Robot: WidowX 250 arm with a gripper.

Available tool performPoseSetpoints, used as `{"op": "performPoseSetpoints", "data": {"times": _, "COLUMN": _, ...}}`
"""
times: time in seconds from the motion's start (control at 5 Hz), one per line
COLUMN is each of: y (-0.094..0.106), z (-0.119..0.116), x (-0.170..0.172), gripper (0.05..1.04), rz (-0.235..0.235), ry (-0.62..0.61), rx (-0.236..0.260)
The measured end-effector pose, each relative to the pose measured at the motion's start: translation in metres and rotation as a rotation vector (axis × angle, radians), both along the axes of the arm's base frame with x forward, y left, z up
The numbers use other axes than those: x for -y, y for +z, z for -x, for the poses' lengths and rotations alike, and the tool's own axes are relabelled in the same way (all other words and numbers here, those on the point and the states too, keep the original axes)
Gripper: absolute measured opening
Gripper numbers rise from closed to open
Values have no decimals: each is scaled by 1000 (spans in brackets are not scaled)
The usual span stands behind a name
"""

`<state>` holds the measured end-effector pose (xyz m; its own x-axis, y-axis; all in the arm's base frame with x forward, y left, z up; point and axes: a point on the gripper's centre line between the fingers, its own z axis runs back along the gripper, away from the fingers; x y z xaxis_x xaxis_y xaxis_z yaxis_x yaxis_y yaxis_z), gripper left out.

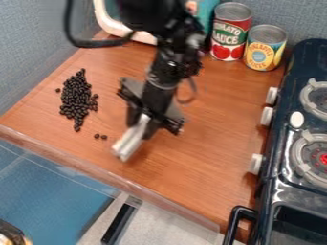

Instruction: Sweep into pile

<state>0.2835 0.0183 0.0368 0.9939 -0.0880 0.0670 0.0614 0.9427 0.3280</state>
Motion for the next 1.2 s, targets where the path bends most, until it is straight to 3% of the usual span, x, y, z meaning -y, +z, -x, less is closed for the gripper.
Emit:
{"op": "performPoseSetpoints", "data": {"times": 0.4, "y": -12, "z": 15, "x": -24, "gripper": 354, "rz": 12, "ry": 32, "rx": -18}}
{"op": "performPoseSetpoints", "data": {"times": 0.8, "y": 9, "z": 21, "x": -2, "gripper": 354, "rz": 60, "ry": -20, "rx": 38}}
{"op": "performPoseSetpoints", "data": {"times": 1.0, "y": 11, "z": 21, "x": 2, "gripper": 354, "rz": 65, "ry": -18, "rx": 44}}
{"op": "performPoseSetpoints", "data": {"times": 1.2, "y": -4, "z": 21, "x": 1, "gripper": 354, "rz": 55, "ry": -10, "rx": 10}}
